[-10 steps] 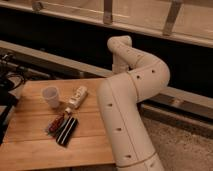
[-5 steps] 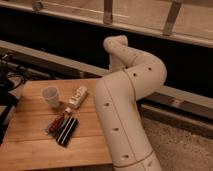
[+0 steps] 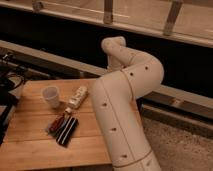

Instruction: Drag the ceramic bowl in a circle

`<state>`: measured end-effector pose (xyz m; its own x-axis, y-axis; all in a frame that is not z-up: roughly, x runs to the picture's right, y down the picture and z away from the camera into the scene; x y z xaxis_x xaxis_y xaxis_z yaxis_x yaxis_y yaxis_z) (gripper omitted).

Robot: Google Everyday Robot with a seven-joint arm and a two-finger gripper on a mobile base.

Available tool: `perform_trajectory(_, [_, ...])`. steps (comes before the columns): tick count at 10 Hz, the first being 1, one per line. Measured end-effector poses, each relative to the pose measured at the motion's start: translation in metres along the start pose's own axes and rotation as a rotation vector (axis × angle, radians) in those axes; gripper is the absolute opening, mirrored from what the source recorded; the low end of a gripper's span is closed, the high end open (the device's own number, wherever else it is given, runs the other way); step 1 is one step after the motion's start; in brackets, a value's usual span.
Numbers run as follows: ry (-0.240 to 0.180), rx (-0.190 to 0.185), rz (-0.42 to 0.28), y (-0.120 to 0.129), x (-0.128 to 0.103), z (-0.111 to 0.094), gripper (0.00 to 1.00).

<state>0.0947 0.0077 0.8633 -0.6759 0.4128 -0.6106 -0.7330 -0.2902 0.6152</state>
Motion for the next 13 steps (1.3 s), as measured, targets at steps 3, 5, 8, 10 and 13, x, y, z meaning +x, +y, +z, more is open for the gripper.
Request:
perform_trajectory(3, [0.033, -0.008, 0.030, -0.030, -0.002, 0.006, 0.10])
perform_trajectory(5, [0.078, -0.047, 0.038, -0.050, -0.005, 0.010, 0.10])
perform_trajectory(8, [0.165, -0.155, -0.009, -0.095, -0.009, 0.019, 0.10])
perform_trajectory(10, [0.203, -0.225, -0.102, -0.100, -0.002, 0.021, 0.10])
perform_trajectory(13, [0.246, -0.324, -0.265, -0.072, 0.017, 0.017, 0.10])
